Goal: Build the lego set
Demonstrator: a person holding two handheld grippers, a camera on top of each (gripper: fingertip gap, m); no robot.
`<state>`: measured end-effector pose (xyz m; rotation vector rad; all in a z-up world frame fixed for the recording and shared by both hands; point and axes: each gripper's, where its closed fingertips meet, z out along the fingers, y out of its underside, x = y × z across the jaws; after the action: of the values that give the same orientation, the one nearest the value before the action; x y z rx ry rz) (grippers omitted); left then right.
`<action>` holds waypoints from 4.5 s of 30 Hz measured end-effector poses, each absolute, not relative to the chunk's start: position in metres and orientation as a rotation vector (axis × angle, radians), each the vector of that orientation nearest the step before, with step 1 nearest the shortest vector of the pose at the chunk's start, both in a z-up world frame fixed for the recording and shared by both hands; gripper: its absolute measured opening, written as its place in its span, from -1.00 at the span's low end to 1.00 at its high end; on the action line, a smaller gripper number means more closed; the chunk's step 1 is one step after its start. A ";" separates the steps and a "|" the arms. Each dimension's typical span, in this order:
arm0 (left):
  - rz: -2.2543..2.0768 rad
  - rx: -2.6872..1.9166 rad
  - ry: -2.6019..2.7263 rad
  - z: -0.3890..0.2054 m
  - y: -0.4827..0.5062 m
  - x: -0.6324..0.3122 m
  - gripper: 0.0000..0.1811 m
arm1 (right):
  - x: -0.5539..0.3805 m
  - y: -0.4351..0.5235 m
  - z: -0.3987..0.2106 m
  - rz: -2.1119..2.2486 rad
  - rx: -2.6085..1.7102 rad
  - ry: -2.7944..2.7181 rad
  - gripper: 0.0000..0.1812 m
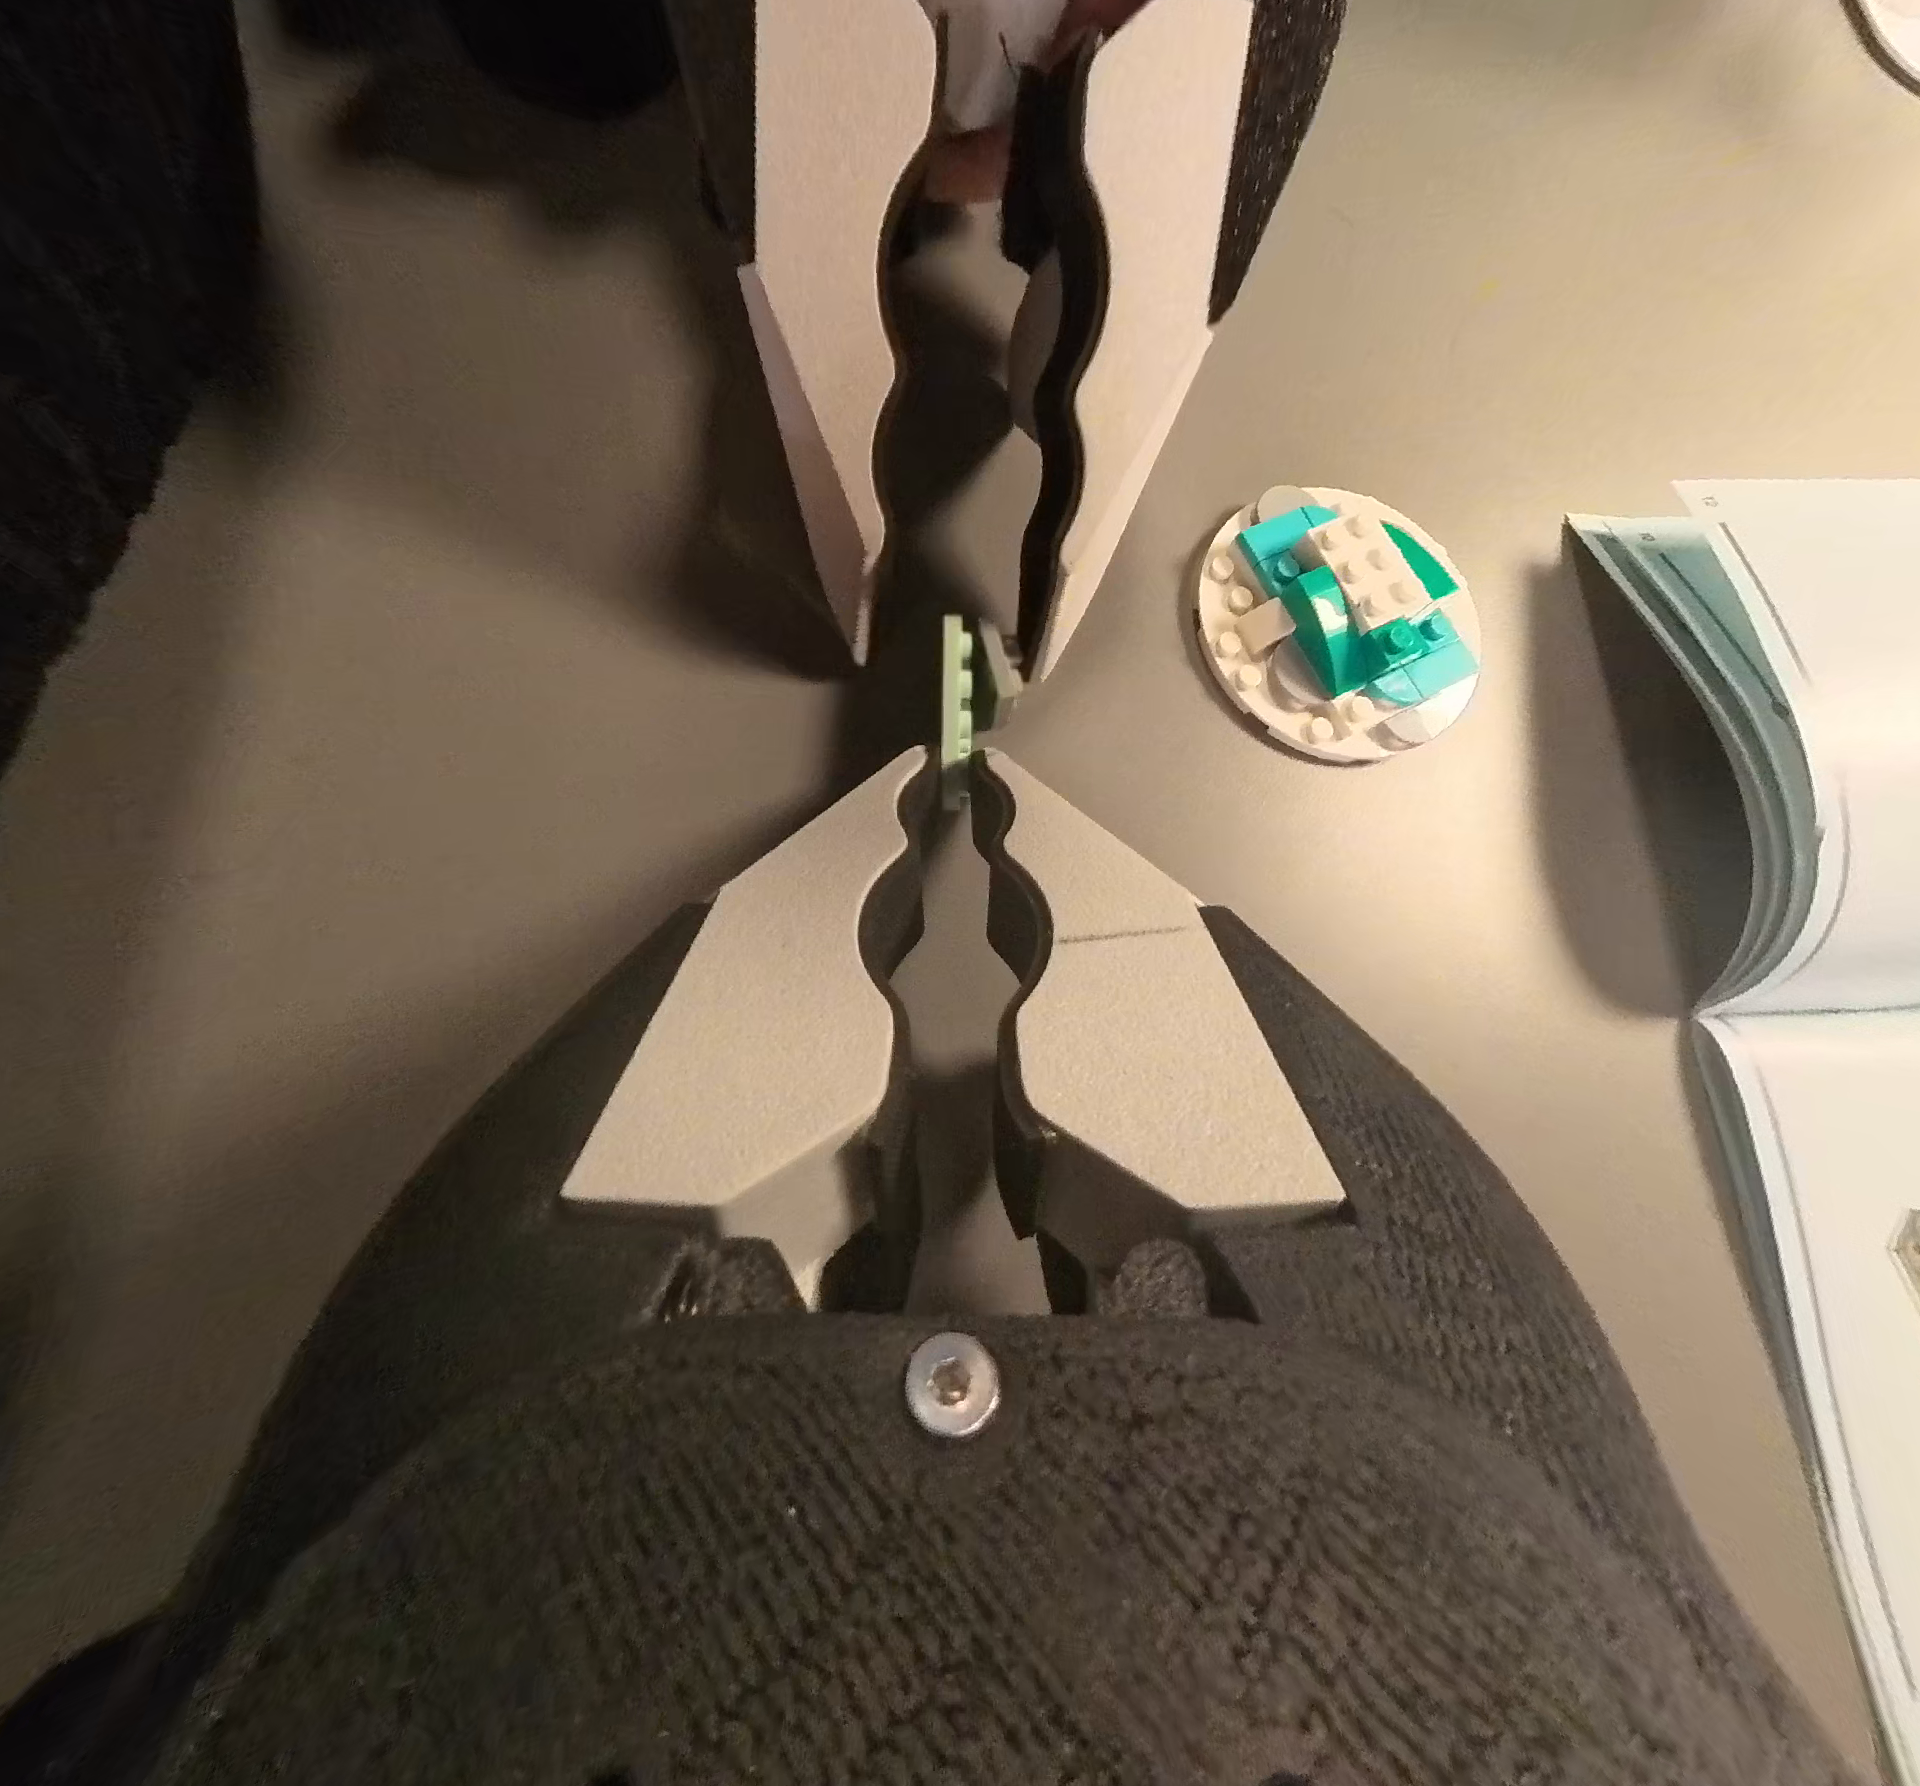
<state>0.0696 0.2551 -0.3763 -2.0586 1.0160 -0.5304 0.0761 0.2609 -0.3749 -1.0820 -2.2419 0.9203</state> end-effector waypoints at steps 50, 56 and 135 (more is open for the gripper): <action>-0.421 -2.054 0.936 -0.374 0.253 0.066 -0.80 | 0.064 0.253 -0.373 1.015 -0.990 -2.273 -0.92; -0.392 -2.052 0.936 -0.374 0.253 0.065 -0.90 | 0.066 0.251 -0.373 1.024 -0.988 -2.282 -0.90; -0.836 -1.384 0.575 -0.143 0.227 0.073 -0.72 | 0.064 0.214 -0.158 0.735 -0.171 -1.583 -0.94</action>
<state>0.0729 0.2270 -0.1428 -1.3843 0.5747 -0.8360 0.0640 0.2138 -0.1581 -0.1709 -1.5832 0.7353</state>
